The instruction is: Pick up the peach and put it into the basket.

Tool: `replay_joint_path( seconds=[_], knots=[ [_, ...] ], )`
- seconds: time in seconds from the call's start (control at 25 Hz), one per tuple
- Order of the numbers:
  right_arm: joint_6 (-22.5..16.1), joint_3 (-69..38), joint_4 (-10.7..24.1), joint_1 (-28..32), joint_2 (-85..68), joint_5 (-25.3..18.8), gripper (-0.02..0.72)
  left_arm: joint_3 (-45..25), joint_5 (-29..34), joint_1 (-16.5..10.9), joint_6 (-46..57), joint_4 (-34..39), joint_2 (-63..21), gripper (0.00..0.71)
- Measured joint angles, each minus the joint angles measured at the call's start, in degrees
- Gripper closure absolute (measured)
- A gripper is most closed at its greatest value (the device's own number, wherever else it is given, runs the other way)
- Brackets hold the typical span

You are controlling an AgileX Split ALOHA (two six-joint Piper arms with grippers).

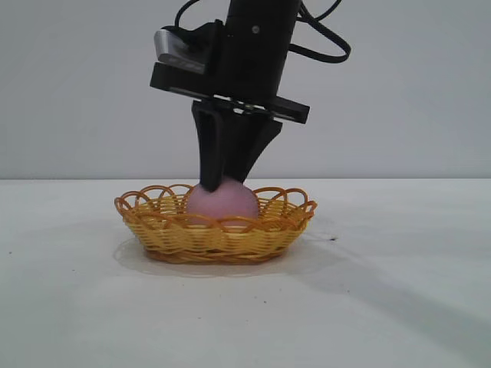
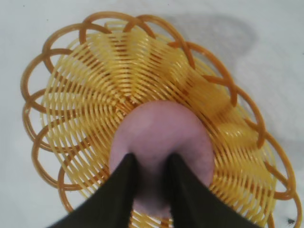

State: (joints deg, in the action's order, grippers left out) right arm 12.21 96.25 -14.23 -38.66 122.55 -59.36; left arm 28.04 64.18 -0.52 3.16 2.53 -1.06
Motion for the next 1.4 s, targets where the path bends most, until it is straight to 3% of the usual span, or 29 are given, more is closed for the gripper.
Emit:
replay_joint_path(
  seconds=[0.12, 0.32, 0.36, 0.44, 0.68, 0.88, 1.0, 1.2, 1.4],
  knots=[
    [-0.8, 0.0, 2.2, 0.0, -3.5, -0.9, 0.265, 0.0, 0.0, 0.0, 0.0, 0.0, 0.0, 0.312],
    [-6.3, -0.3, 9.9, 3.6, -10.7, -1.4, 0.279, 0.0, 0.0, 0.0, 0.0, 0.0, 0.0, 0.312],
    [-8.4, -1.0, 11.9, 5.7, -11.6, -1.4, 0.238, 0.0, 0.0, 0.0, 0.0, 0.0, 0.0, 0.312],
    [-10.5, -3.3, 14.2, 11.6, -12.5, -0.9, 0.253, 0.0, 0.0, 0.0, 0.0, 0.0, 0.0, 0.312],
    [-13.9, -16.7, 14.1, 29.7, -13.6, 4.2, 0.253, 0.0, 0.0, 0.0, 0.0, 0.0, 0.0, 0.312],
    [-17.8, -25.3, 13.3, 39.1, -20.7, 9.6, 0.253, 0.0, 0.0, 0.0, 0.0, 0.0, 0.0, 0.312],
    [-18.4, -29.9, 13.2, 39.9, -29.4, 11.9, 0.253, 0.0, 0.0, 0.0, 0.0, 0.0, 0.0, 0.312],
    [-17.2, -40.9, 13.3, 36.8, -50.9, 12.0, 0.253, 0.0, 0.0, 0.0, 0.0, 0.0, 0.0, 0.312],
    [-16.5, -54.4, 13.3, 34.6, -71.2, 3.8, 0.253, 0.0, 0.0, 0.0, 0.0, 0.0, 0.0, 0.312]
  ],
)
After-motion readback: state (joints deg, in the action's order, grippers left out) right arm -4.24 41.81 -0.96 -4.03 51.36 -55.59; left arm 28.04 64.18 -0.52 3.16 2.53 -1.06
